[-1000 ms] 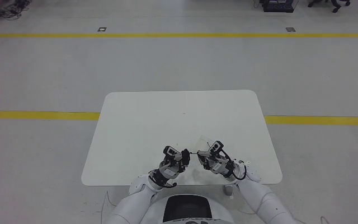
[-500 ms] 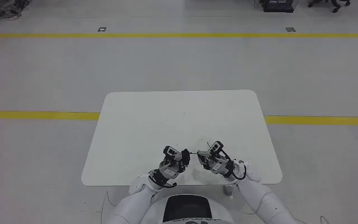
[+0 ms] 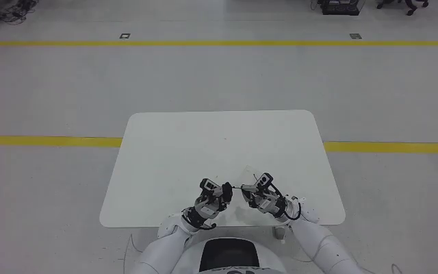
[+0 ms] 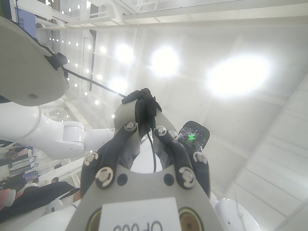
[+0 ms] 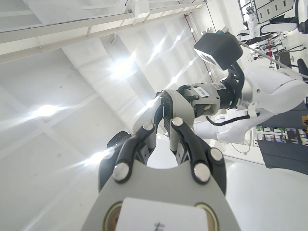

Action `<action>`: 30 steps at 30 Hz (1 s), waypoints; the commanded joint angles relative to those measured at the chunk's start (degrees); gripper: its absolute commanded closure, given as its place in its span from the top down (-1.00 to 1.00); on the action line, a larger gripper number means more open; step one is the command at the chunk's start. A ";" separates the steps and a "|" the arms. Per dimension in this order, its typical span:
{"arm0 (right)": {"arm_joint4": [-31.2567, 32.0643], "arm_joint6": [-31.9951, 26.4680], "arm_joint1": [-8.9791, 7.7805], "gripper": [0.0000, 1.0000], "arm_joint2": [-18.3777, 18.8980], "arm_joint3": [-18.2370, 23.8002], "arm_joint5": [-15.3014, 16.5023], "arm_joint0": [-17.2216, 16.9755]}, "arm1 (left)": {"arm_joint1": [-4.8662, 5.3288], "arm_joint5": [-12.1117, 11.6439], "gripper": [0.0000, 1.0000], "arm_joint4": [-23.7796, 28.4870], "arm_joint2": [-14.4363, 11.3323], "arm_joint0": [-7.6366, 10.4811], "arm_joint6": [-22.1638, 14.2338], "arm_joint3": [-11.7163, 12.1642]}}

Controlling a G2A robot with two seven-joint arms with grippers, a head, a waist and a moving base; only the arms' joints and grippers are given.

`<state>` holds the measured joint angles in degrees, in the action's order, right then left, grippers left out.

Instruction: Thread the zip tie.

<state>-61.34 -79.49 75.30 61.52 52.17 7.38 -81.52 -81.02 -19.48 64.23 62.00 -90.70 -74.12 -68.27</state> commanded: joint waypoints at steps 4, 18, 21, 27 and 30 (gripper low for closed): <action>0.26 0.18 0.04 -1.00 -0.04 -0.15 -0.15 0.04 | 0.00 0.00 -1.00 0.00 0.00 0.00 0.00 0.00; 0.77 0.50 0.08 -1.00 0.12 -0.54 -0.45 0.19 | 0.00 0.00 -1.00 0.00 0.00 0.00 0.00 0.00; 0.91 0.59 0.09 -1.00 0.12 -0.64 -0.54 0.22 | 0.00 0.00 -1.00 0.00 0.00 0.00 0.00 0.00; 1.09 0.69 0.12 -1.00 0.15 -0.70 -0.61 0.30 | 0.00 0.00 -1.00 0.00 0.00 0.00 0.00 0.00; 1.14 0.79 0.14 -1.00 0.17 -0.74 -0.63 0.33 | 0.00 0.00 -1.00 0.00 0.00 0.00 0.00 0.00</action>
<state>-60.22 -78.72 75.43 61.68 51.44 6.75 -81.19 -81.02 -19.48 64.23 62.00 -90.70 -74.12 -68.27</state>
